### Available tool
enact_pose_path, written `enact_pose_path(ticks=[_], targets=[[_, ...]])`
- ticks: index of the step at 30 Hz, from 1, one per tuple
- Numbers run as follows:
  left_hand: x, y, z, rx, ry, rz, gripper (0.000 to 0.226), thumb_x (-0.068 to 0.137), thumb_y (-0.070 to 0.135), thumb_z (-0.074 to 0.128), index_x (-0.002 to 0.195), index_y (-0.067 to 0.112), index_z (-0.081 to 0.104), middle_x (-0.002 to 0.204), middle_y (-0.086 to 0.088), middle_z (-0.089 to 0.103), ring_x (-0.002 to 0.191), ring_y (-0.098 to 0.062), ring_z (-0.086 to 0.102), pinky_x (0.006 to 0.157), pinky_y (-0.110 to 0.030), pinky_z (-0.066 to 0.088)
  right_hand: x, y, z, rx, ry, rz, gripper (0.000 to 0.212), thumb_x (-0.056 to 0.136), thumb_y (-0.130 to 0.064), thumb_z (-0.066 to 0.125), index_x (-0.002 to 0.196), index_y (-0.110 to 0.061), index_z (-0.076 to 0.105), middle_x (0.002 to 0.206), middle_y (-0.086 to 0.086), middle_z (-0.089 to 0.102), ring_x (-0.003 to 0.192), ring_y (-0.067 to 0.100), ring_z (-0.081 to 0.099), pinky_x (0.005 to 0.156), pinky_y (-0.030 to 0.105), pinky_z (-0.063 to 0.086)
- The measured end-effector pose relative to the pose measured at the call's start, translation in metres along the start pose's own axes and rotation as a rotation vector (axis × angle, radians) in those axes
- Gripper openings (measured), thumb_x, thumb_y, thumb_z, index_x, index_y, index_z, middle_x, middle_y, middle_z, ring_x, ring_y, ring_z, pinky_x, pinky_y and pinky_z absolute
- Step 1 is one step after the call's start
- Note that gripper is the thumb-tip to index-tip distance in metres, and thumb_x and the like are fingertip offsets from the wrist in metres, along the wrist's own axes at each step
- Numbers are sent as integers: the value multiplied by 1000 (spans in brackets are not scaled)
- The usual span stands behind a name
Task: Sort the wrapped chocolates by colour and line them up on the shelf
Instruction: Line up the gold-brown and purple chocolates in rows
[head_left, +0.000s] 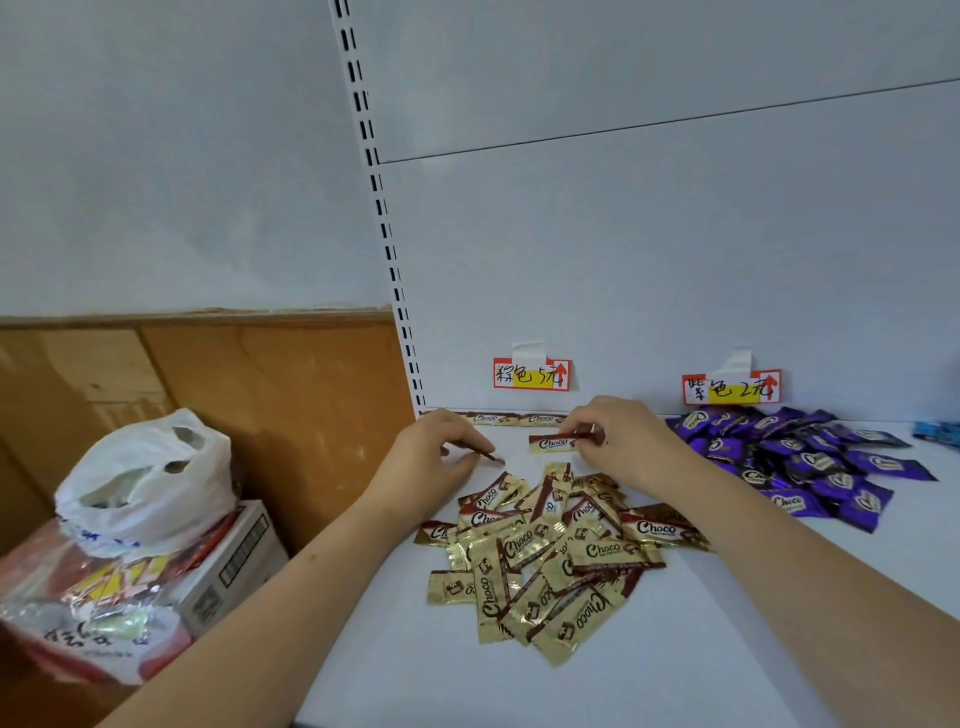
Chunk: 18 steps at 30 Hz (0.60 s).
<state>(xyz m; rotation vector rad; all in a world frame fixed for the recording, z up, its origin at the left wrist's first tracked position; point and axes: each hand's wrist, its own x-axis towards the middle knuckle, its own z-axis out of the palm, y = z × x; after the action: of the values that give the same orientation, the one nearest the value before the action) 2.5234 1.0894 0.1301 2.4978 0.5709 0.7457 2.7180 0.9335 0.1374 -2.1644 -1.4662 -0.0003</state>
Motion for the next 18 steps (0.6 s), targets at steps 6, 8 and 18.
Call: enact_pose_path(ticks=[6,8,18], targets=[[1,-4,-3,203,-94,-13,28,90,35,62,117,42,61,122,23,54,119,-3,39,101,-32,27,-1,2,1,86,5,48,22,96,-21,58,115,-29,67,102,-8,60,80,5,55,67,19,43],[1,-6,-3,173,-105,-41,23,90,36,62,112,42,63,111,24,59,108,-2,51,101,-35,36,-1,3,0,109,23,66,21,96,-22,58,114,-29,66,96,-9,59,77,10,58,63,22,44],[-5,-3,-9,36,9,-59,21,95,18,52,93,34,65,101,18,62,99,-1,56,84,-21,44,1,7,0,14,55,-20,22,96,-17,54,110,-27,67,108,-6,53,93,9,50,80,24,41]])
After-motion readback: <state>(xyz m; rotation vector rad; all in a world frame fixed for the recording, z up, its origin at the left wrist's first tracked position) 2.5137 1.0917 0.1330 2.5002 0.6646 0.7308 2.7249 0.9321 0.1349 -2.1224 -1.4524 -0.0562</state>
